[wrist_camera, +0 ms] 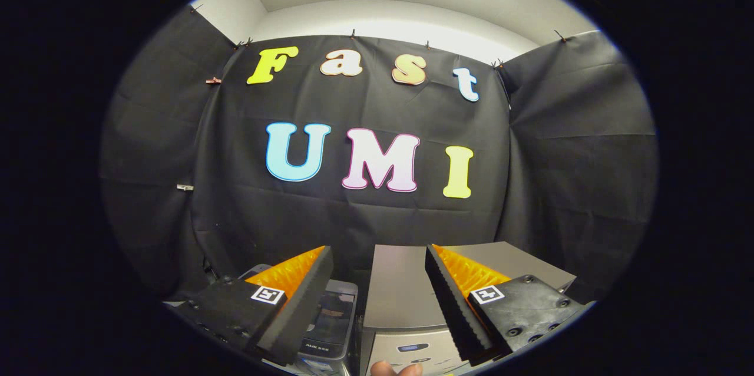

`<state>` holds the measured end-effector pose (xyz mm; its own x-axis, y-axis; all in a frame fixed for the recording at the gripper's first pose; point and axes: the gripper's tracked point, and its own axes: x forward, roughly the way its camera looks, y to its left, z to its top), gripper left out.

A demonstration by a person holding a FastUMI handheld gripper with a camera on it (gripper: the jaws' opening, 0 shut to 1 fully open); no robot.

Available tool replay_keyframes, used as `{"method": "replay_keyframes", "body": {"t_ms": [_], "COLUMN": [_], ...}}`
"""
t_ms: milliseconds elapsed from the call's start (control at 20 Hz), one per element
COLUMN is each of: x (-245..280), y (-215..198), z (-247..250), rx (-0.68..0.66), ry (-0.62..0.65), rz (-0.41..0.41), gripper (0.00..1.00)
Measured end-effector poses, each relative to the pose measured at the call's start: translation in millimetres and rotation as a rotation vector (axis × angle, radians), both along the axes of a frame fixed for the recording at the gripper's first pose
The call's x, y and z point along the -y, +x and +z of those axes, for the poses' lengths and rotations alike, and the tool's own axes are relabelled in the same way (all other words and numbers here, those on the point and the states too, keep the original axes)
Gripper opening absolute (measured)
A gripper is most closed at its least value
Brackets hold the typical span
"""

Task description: Put the clothes into the washing machine and then close the washing machine lid.

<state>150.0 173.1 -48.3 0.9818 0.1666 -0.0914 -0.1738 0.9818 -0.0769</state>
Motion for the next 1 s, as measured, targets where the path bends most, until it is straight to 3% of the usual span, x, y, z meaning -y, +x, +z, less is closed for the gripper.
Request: {"method": "replay_keyframes", "body": {"t_ms": [350, 1000], "x": [24.0, 71.7], "y": [-29.7, -103.5], "z": [11.1, 38.1], "rx": [-0.023, 0.007], "ry": [0.044, 0.057], "rz": [0.011, -0.046], "gripper": [0.99, 0.99]}}
